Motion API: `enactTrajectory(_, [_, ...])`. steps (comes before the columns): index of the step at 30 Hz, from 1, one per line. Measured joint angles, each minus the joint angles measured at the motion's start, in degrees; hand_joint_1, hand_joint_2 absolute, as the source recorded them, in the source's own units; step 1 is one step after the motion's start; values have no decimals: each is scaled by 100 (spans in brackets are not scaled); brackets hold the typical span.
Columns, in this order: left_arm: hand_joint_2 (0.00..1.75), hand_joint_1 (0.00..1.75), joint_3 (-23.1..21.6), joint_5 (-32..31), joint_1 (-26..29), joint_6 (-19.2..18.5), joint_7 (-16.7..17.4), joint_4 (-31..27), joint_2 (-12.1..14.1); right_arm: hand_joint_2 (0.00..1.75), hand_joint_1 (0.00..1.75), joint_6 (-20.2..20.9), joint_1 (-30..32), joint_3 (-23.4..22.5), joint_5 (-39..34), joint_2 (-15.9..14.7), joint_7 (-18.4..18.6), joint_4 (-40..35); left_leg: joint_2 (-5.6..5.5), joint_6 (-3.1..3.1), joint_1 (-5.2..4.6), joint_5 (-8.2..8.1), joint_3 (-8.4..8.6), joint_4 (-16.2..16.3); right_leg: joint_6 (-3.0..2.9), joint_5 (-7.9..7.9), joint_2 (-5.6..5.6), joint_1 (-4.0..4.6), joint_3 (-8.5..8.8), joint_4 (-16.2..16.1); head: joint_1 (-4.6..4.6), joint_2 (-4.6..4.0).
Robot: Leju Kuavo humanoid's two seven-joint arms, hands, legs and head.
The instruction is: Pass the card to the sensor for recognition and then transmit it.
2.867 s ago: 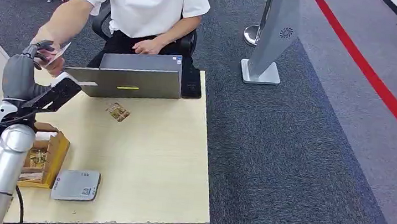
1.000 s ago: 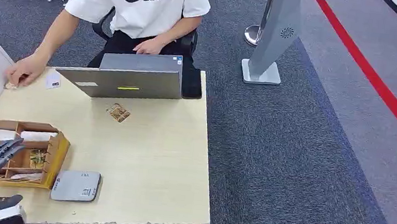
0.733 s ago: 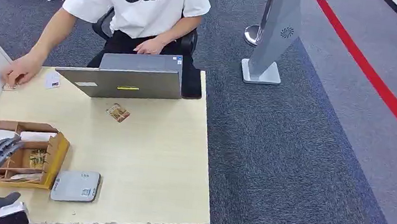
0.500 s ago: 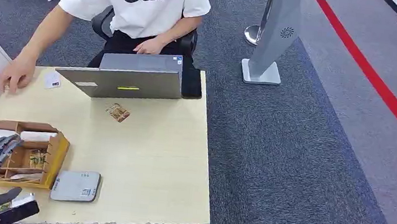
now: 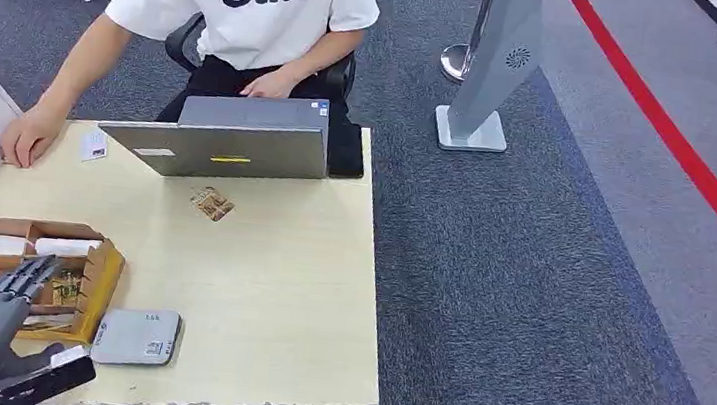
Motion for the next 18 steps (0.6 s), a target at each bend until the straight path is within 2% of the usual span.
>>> enactTrajectory(12, [175,0,-88,-26,-6,33,13,107,0,175,0,11,-13,37,2,0,-13,0,0,0,0,0,-1,0,0,0,0,0,0,0,0,0])
enactTrajectory(18, [175,0,-90,-195,66,55,252,26,88,175,0,11,-13,39,0,0,-4,0,0,0,0,0,-2,-1,0,0,0,0,0,0,0,2])
